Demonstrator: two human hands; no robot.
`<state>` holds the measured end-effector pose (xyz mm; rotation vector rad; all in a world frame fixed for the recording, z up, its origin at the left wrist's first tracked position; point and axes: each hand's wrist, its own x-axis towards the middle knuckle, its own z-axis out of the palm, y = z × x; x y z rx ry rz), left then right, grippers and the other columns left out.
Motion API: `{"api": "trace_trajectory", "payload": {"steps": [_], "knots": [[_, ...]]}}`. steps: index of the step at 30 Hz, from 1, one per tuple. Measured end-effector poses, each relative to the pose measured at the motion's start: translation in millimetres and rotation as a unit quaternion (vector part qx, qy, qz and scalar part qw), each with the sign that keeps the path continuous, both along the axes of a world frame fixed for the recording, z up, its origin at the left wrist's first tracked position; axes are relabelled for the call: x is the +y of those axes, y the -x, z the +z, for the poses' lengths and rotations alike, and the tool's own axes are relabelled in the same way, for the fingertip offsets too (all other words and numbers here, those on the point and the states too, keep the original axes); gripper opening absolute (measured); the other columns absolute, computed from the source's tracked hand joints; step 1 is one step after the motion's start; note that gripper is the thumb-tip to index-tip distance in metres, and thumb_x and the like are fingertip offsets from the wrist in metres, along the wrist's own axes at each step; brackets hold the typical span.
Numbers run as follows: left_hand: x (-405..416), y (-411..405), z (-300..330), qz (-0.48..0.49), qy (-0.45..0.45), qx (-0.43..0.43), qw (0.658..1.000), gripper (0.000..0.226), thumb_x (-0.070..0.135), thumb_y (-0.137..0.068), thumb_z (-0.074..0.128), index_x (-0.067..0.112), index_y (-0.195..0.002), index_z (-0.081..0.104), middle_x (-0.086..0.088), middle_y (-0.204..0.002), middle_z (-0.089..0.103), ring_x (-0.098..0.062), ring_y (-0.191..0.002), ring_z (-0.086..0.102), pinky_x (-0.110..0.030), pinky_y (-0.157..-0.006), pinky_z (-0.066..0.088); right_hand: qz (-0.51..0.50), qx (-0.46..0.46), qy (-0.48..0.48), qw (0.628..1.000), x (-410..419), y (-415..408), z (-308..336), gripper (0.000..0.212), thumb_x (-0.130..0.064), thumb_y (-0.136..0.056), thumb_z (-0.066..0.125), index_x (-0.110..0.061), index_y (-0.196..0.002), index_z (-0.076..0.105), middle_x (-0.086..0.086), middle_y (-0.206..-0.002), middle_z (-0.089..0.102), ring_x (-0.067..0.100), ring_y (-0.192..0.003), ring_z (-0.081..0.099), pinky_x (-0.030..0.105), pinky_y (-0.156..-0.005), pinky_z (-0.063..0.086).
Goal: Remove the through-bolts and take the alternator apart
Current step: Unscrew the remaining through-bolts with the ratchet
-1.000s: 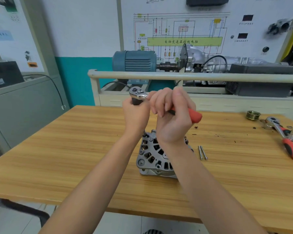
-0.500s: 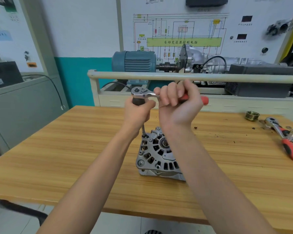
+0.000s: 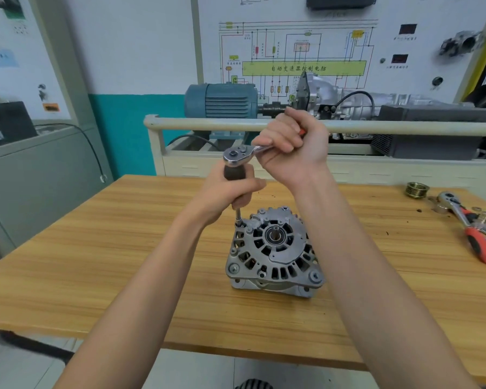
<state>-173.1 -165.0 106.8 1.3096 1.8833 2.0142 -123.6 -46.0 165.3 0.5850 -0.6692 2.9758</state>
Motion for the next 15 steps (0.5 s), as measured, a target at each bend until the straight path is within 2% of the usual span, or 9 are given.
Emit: {"api": "trace_trajectory", "payload": {"steps": [2,4,7,10,12,13,15], "knots": [[3.1,-1.1,1.0,0.025,-0.007,-0.031,0.999,0.042,0.004,-0.072,0.061,0.022,-0.04,0.041,0.005,-0.038,0.032,-0.013,-0.034,0.025,-0.02,-0.042,0.023,-0.021,-0.016,0.019,0.999,-0.7,1.5,0.9,0.049,-0.015,-0.089,0.035,-0.015,-0.04,0.035,-0.006,-0.032,0.025,0.01,-0.028,0.025,0.019,-0.042,0.035],[7.8,-2.1,-0.4,0.069,-0.052,-0.073,0.994,0.04,0.004,-0.069,0.059,0.022,-0.039,0.041,0.006,-0.037,0.03,-0.011,-0.034,0.023,-0.018,-0.041,0.022,-0.084,-0.006,0.039,0.996,-7.8,-2.1,-5.9,0.051,-0.015,-0.092,0.034,-0.016,-0.04,0.036,-0.006,-0.034,0.024,0.011,-0.03,0.024,0.02,-0.043,0.036],[16.2,-6.8,-4.9,0.184,-0.119,-0.079,0.973,0.03,0.002,-0.068,0.057,0.018,-0.047,0.043,0.007,-0.039,0.035,-0.011,-0.037,0.028,-0.018,-0.042,0.024,-0.198,0.084,0.022,0.976,-27.8,-15.1,-25.6,0.05,-0.012,-0.092,0.034,-0.017,-0.042,0.037,-0.004,-0.036,0.027,0.013,-0.034,0.026,0.026,-0.05,0.039],[24.6,-13.9,-7.5,0.277,-0.184,-0.067,0.941,0.017,0.002,-0.071,0.059,0.007,-0.06,0.048,-0.004,-0.053,0.036,-0.017,-0.053,0.03,-0.027,-0.049,0.025,-0.314,0.202,-0.04,0.927,-46.5,-25.4,-43.3,0.038,-0.008,-0.087,0.037,-0.017,-0.05,0.039,0.0,-0.04,0.034,0.016,-0.041,0.033,0.034,-0.058,0.038],[26.0,-17.3,-6.7,0.276,-0.198,-0.055,0.939,0.012,0.002,-0.071,0.059,0.005,-0.063,0.05,-0.006,-0.056,0.036,-0.017,-0.056,0.029,-0.029,-0.05,0.024,-0.373,0.253,-0.085,0.889,-51.8,-27.0,-47.4,0.033,-0.003,-0.085,0.035,-0.019,-0.056,0.042,0.0,-0.042,0.037,0.017,-0.044,0.035,0.038,-0.061,0.037],[24.5,-17.2,-6.2,0.263,-0.19,-0.057,0.944,0.012,0.003,-0.07,0.058,0.005,-0.063,0.049,-0.006,-0.056,0.036,-0.016,-0.055,0.029,-0.028,-0.05,0.024,-0.375,0.26,-0.092,0.885,-51.0,-26.4,-45.9,0.033,-0.003,-0.084,0.034,-0.019,-0.057,0.042,0.0,-0.042,0.037,0.017,-0.044,0.035,0.037,-0.06,0.037],[16.5,-14.2,-4.9,0.23,-0.15,-0.066,0.959,0.015,0.005,-0.064,0.058,0.008,-0.057,0.045,-0.002,-0.048,0.037,-0.014,-0.046,0.031,-0.021,-0.046,0.026,-0.313,0.234,-0.074,0.917,-43.2,-23.2,-37.8,0.038,-0.006,-0.086,0.036,-0.018,-0.05,0.039,0.0,-0.038,0.033,0.015,-0.04,0.032,0.033,-0.057,0.038]]}}
